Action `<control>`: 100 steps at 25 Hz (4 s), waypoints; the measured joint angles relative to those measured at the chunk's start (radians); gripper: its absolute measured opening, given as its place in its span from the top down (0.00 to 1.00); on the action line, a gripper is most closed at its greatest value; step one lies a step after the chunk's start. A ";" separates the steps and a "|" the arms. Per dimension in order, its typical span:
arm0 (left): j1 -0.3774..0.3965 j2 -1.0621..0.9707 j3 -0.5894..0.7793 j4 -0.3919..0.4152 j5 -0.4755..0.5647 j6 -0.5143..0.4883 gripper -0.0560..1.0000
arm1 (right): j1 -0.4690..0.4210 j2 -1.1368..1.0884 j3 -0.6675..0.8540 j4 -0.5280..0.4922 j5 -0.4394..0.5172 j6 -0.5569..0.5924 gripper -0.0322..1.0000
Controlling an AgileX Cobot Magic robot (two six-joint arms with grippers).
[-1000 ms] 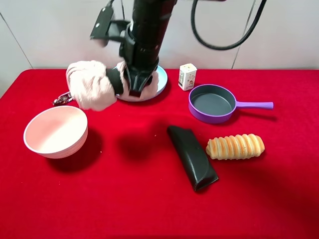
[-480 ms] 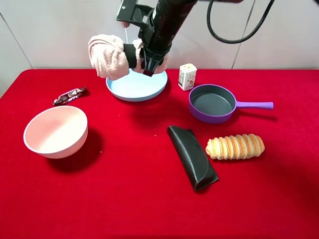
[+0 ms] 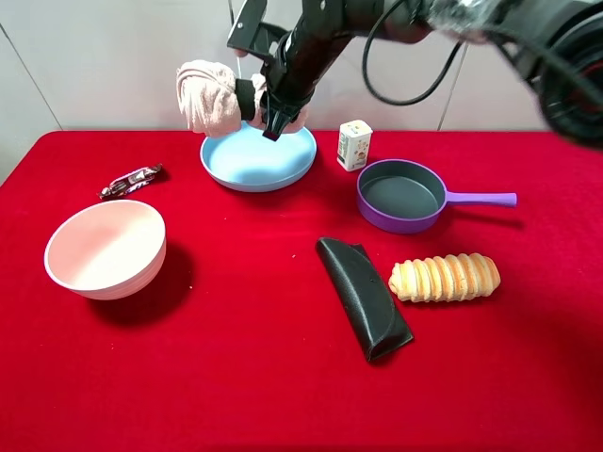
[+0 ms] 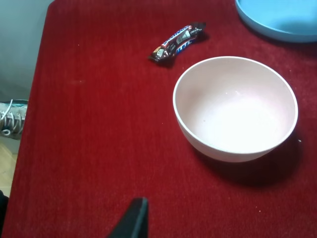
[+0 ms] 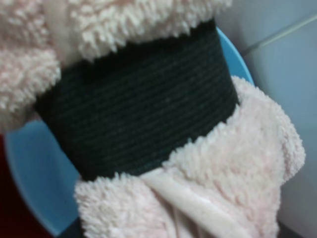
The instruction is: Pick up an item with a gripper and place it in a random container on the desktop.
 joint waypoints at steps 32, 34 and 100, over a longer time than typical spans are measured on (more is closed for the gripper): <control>0.000 0.000 0.000 0.000 0.000 0.000 0.01 | -0.024 0.181 -0.092 -0.023 -0.109 -0.023 0.69; 0.000 0.000 0.000 0.000 0.000 0.000 0.01 | -0.024 0.181 -0.092 -0.023 -0.105 -0.023 0.69; 0.000 0.000 0.000 0.000 0.000 0.000 0.01 | 0.029 -0.686 0.602 -0.107 0.483 0.878 0.30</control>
